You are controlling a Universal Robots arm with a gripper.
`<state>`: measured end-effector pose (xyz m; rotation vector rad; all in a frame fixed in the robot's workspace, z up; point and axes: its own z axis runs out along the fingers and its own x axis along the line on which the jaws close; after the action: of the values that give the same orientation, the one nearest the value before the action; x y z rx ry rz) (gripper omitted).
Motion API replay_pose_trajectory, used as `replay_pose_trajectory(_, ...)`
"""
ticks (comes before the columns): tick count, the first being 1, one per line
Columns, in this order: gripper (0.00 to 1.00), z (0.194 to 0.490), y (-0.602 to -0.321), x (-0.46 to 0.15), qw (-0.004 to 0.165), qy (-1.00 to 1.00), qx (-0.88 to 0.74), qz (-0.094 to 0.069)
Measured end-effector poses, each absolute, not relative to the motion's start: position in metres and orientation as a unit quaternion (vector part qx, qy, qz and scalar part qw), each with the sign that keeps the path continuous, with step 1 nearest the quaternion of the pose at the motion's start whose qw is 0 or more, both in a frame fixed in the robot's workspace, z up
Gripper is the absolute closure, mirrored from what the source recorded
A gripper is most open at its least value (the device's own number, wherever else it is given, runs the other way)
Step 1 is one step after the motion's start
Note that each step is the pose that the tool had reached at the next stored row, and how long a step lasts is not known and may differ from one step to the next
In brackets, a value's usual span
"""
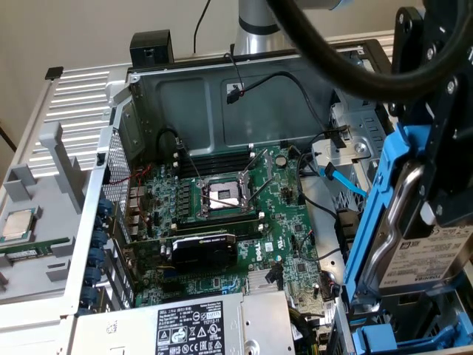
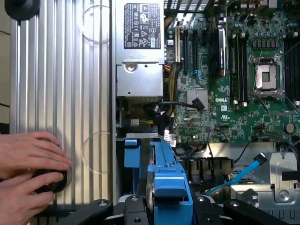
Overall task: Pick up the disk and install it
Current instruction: 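Insert the disk into the insertion slot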
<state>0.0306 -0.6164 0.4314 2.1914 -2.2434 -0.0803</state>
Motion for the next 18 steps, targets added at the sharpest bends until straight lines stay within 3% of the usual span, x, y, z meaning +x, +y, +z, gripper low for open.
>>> replay_pose_trajectory(18,0.63,0.4294,-0.6204,0.0293,-0.002,-0.715,0.698,-0.024)
